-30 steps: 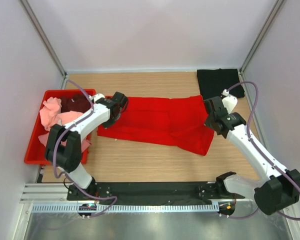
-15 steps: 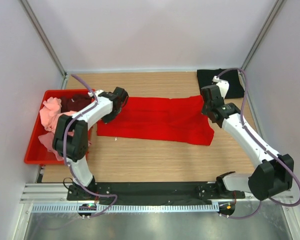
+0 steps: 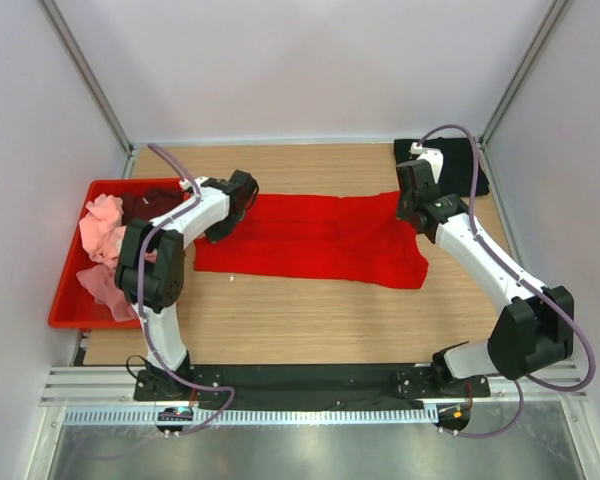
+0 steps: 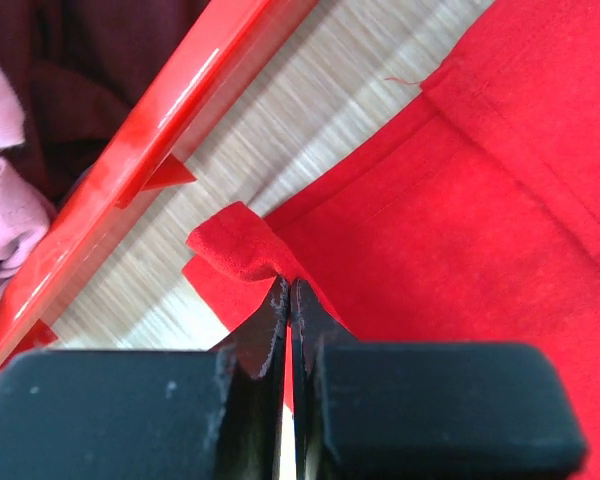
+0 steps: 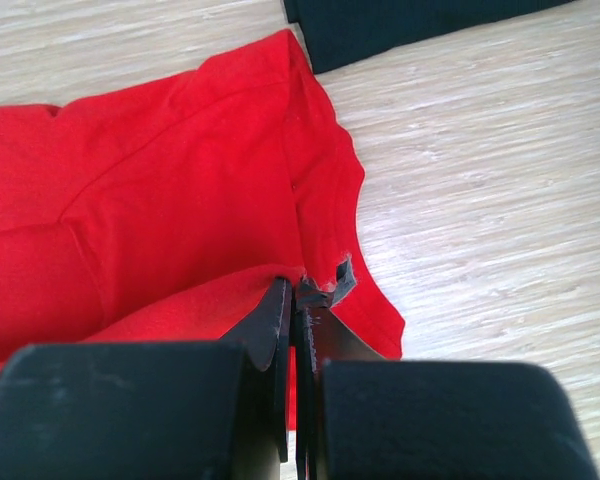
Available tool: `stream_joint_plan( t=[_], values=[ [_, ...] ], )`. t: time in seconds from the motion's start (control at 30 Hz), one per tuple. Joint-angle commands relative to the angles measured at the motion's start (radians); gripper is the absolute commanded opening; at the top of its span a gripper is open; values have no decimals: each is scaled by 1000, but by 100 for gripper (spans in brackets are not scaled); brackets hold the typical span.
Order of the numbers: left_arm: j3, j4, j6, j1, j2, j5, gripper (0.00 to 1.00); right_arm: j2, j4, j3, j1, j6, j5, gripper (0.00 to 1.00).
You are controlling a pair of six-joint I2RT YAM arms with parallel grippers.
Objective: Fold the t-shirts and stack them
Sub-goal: Fold the tshirt
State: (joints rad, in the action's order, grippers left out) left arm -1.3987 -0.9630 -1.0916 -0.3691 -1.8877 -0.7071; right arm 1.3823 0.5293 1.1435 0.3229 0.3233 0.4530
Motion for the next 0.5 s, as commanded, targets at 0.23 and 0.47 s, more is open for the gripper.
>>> stream_joint_plan(
  t=[0.23,0.47],
  values=[
    [-85,-28,-1,18,-68,-43,0,40,17,68,-31,39,76,1],
    [-102,-16,1,19,-113,-29,0,43,14,61,-48,59,67,1]
  ],
)
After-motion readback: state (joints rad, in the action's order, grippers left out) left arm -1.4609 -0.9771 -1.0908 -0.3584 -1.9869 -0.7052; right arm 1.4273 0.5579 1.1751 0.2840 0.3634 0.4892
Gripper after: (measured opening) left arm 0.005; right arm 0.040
